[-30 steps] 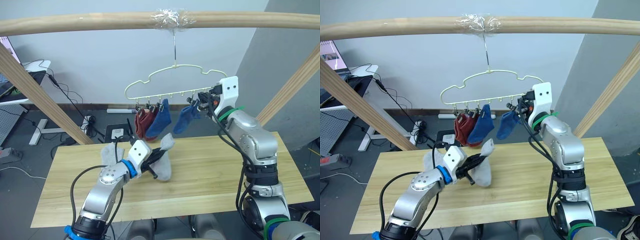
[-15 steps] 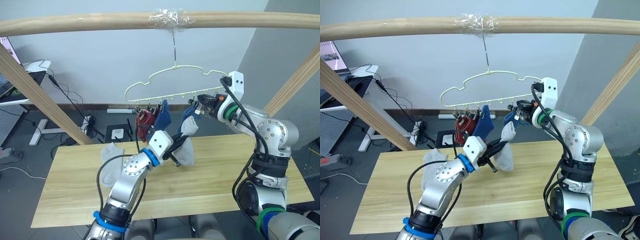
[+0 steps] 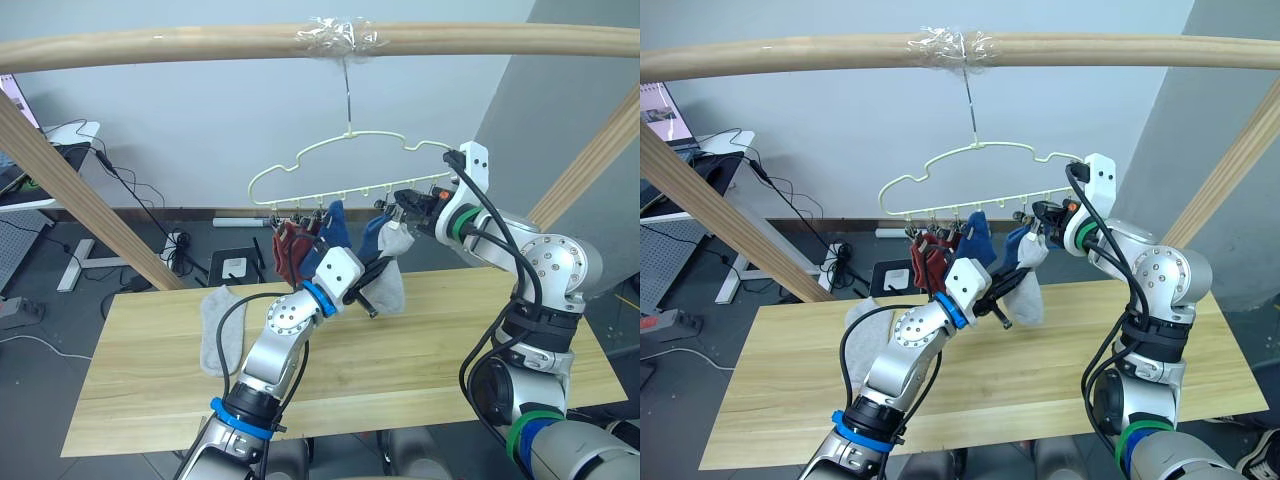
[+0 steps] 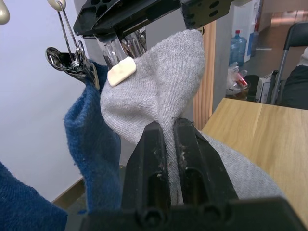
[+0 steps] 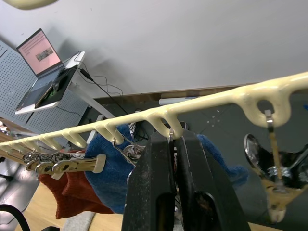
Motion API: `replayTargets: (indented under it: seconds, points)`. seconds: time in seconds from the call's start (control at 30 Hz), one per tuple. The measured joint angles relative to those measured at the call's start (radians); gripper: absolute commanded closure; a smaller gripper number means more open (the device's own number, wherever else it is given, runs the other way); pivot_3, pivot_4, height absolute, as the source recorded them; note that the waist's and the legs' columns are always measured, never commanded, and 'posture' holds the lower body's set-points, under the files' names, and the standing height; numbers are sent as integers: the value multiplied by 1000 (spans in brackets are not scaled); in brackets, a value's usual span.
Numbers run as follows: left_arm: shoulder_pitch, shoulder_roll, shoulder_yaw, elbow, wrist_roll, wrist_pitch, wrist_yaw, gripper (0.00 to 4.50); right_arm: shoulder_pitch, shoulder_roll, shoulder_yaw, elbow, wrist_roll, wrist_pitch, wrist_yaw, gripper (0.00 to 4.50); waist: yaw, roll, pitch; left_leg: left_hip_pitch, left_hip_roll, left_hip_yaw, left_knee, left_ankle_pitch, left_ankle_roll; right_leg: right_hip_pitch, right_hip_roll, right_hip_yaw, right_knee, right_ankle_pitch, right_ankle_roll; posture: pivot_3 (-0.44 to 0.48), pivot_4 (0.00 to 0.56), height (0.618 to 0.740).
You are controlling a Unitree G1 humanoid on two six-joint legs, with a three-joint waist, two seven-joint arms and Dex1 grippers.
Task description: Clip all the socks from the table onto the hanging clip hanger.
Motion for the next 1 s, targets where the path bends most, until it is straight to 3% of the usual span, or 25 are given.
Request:
replayTargets:
  seconds: [0.6, 0.7, 1.0]
  points:
    - [-57, -37, -3, 60, 7, -7, 7, 4472, 0, 14, 1, -3, 36, 9, -30, 4500, -15, 0, 0, 0, 0, 0, 0, 0, 0, 0, 0, 0, 0, 0, 0, -139, 189, 740]
    - [-58, -37, -3, 60, 6, -7, 6, 4500, 2, 9, 3, -4, 37, 7, -30, 3677, -19, 0, 0, 0, 0, 0, 0, 0, 0, 0, 0, 0, 0, 0, 0, -139, 189, 740]
    - [-58, -37, -5, 53, -6, 20, -23, 4500, 33, -34, -20, -16, 54, 3, -14, 374, -25, 1, 0, 0, 0, 0, -1, 0, 0, 0, 0, 0, 0, 0, 0, -143, 187, 740]
